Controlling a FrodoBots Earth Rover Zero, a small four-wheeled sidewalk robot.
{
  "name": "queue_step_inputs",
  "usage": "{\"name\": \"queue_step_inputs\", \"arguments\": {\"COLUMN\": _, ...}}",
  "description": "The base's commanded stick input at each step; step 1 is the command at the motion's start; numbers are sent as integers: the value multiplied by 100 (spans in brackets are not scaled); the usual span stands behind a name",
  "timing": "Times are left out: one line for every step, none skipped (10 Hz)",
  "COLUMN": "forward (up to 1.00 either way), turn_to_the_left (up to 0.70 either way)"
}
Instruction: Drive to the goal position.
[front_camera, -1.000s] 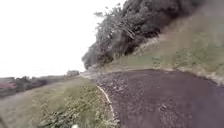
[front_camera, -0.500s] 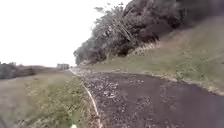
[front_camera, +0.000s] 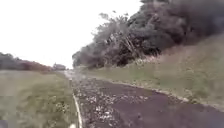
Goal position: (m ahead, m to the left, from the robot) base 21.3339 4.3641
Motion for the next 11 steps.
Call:
{"name": "queue_step_inputs", "arguments": {"forward": 100, "turn_to_the_left": 0}}
{"name": "queue_step_inputs", "arguments": {"forward": 100, "turn_to_the_left": 0}}
{"name": "queue_step_inputs", "arguments": {"forward": 100, "turn_to_the_left": 0}}
{"name": "queue_step_inputs", "arguments": {"forward": 100, "turn_to_the_left": 2}}
{"name": "queue_step_inputs", "arguments": {"forward": 100, "turn_to_the_left": 8}}
{"name": "queue_step_inputs", "arguments": {"forward": 100, "turn_to_the_left": 40}}
{"name": "queue_step_inputs", "arguments": {"forward": 100, "turn_to_the_left": 40}}
{"name": "queue_step_inputs", "arguments": {"forward": 100, "turn_to_the_left": 40}}
{"name": "queue_step_inputs", "arguments": {"forward": 100, "turn_to_the_left": 40}}
{"name": "queue_step_inputs", "arguments": {"forward": 100, "turn_to_the_left": 40}}
{"name": "queue_step_inputs", "arguments": {"forward": 100, "turn_to_the_left": 20}}
